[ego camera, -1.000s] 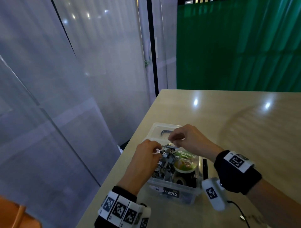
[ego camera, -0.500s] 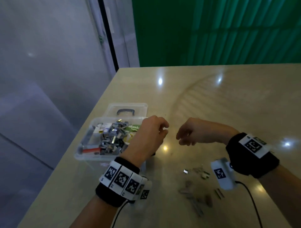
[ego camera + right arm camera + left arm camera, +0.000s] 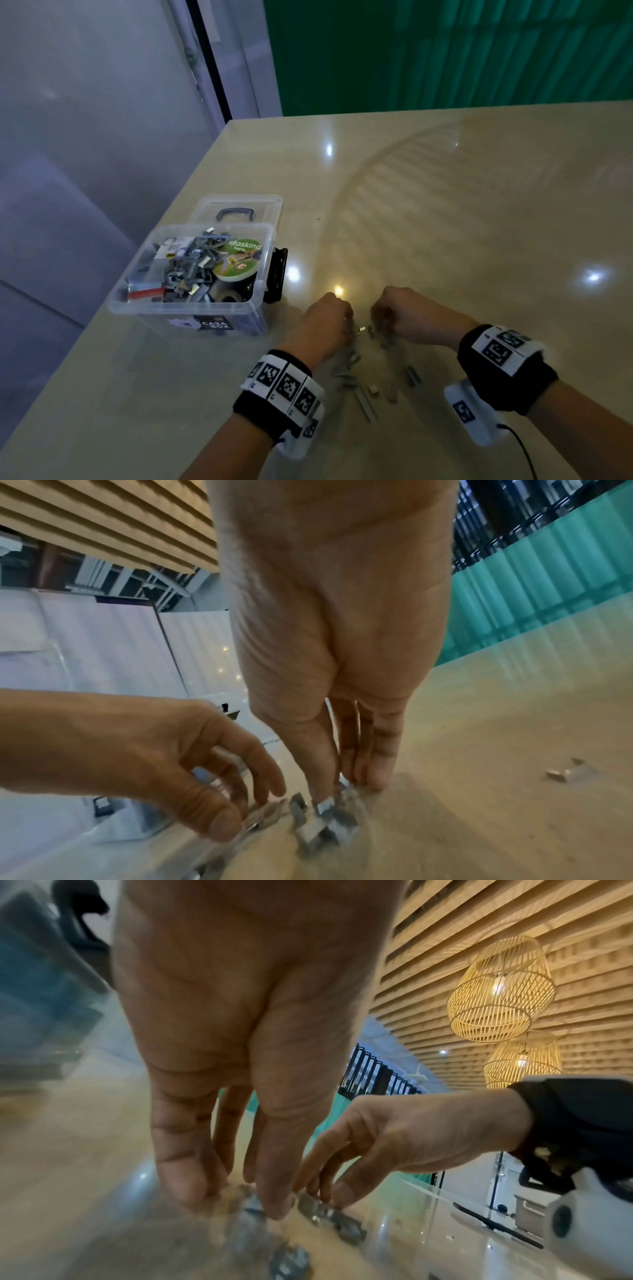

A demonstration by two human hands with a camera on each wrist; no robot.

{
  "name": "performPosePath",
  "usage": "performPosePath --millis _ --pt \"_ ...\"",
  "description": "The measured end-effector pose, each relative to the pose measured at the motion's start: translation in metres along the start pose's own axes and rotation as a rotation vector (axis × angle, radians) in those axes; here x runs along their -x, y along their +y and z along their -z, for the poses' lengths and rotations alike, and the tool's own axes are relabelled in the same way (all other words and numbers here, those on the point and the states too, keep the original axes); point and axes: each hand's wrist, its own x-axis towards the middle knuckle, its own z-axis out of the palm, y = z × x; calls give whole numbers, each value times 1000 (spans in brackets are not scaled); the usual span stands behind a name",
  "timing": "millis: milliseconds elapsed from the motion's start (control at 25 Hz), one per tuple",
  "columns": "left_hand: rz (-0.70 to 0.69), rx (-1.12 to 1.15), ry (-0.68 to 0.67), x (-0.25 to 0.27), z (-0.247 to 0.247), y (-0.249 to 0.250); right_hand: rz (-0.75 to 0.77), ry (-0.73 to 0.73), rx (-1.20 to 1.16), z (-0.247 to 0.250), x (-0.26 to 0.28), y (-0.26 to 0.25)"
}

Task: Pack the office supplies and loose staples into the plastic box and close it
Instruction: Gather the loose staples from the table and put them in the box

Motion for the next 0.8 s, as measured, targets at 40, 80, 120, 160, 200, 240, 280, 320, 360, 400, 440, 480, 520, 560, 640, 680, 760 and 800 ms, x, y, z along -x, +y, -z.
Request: performPosePath --millis 40,80,120,160,200,240,280,320,360,400,440,480,520,560,640,680,760,800 --pt "14 24 26 0 -4 3 14 -7 -13 -1 1 3" --pt "27 53 52 -1 -8 6 24 -10 -29 -1 3 6" --pt "35 80 68 -2 -11 9 35 -10 -48 0 4 9" --pt "34 98 80 -3 -14 12 41 -10 -53 1 7 12" --pt "32 113 88 -4 -16 16 52 -4 -47 0 8 15" --pt "30 123 97 -5 -19 19 62 7 -23 -1 10 16" --pt "25 131 114 -5 -21 20 74 37 -9 -5 11 15" --pt "24 136 128 -5 -24 23 82 78 -8 -9 11 13" --pt "23 140 140 -5 -26 25 95 117 -21 -14 11 12" --pt "24 140 150 -5 -28 26 106 148 -29 -18 10 12" --pt "25 137 157 -5 -29 27 115 170 -34 -21 8 14" --pt "22 133 168 -5 -29 28 113 178 -40 -22 6 17" --pt "18 128 176 -5 -30 28 115 185 -50 -24 5 20" --pt "15 123 182 -5 -30 28 109 182 -60 -25 5 23" --pt "5 133 187 -4 -30 27 104 183 -82 -28 4 26" --pt "0 157 186 -3 -29 27 114 191 -93 -28 5 26" --pt "5 213 182 0 -26 26 131 199 -140 -24 8 26" --pt "7 236 194 2 -23 25 138 206 -158 -20 10 27"
